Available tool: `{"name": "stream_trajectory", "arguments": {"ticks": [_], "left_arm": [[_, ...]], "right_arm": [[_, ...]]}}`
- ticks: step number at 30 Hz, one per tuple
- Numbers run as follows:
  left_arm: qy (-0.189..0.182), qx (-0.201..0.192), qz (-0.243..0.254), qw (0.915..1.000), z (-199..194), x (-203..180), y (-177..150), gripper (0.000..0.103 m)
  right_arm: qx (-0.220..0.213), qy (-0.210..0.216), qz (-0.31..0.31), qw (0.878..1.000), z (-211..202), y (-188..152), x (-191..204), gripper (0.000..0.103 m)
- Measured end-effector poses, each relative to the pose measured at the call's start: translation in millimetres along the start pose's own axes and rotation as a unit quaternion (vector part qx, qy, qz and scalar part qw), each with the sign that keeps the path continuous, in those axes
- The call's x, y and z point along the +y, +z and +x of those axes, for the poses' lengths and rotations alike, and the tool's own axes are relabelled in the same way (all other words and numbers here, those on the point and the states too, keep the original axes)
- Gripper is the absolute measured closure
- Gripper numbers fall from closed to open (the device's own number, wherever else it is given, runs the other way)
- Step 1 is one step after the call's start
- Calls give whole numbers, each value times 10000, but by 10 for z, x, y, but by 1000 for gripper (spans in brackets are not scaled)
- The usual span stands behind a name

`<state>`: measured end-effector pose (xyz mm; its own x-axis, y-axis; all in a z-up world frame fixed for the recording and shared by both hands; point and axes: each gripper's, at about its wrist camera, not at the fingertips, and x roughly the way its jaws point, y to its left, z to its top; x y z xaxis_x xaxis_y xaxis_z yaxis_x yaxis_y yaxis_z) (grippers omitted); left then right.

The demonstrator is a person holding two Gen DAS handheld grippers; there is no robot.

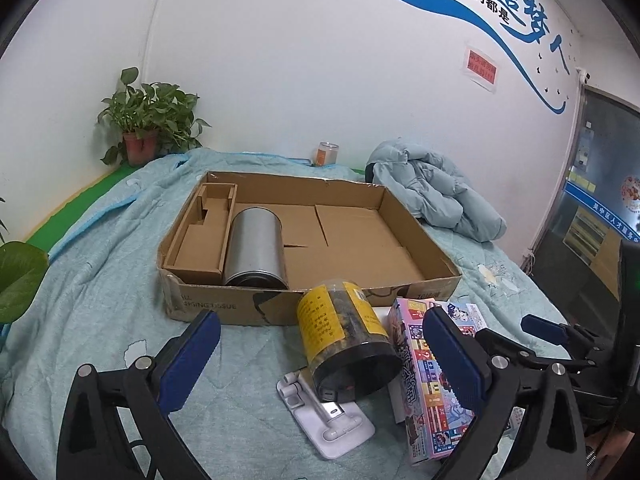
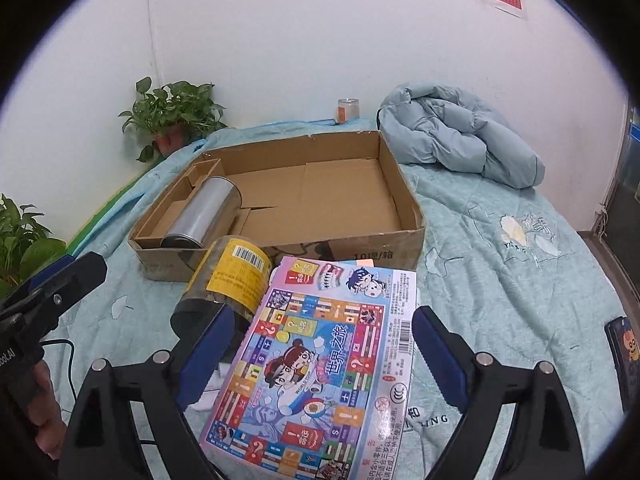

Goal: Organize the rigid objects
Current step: 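Reach the left gripper to the yellow-labelled jar and grasp it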

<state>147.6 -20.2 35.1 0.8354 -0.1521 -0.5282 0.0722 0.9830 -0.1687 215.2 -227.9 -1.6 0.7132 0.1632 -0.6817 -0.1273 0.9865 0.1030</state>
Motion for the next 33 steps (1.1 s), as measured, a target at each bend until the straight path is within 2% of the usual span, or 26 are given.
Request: {"name": "stream_trajectory", "arguments": {"ticks": [5,8,10,15,21,26,28,30,33], "left_arm": [[-46,105,-36,9999,14,50,-39,1],[-553,389,-489,9965,61,175,-25,1],[-735,535,-729,9932,103,248,-5,1],[-832,761,-817,9903,224,319,-1,1],[-1018,1138,-1045,9827,481,490,-46,1],[-1523,1489,-1306,9683,825,637,-5,2],[-1692,1693,-1413,9606,1017,684,7,2],[-1873,1941,-1458,9518,1209,684,7,6],[-2037,2286,-1417,9414,1504,669,-29,8]], "right_arm": [[19,73,-81,9999,-18,-18,50,12],[5,139,-200,9997,-28,-31,111,12],[18,189,-239,9995,-28,-42,134,12],[-146,157,-400,9990,-71,-65,180,12],[20,560,-236,9981,29,43,134,12],[245,1252,18,9918,155,199,97,17],[386,1331,-67,9903,232,245,135,32],[532,1451,-169,9878,299,275,201,38],[709,1716,-291,9822,388,285,326,41]]}}
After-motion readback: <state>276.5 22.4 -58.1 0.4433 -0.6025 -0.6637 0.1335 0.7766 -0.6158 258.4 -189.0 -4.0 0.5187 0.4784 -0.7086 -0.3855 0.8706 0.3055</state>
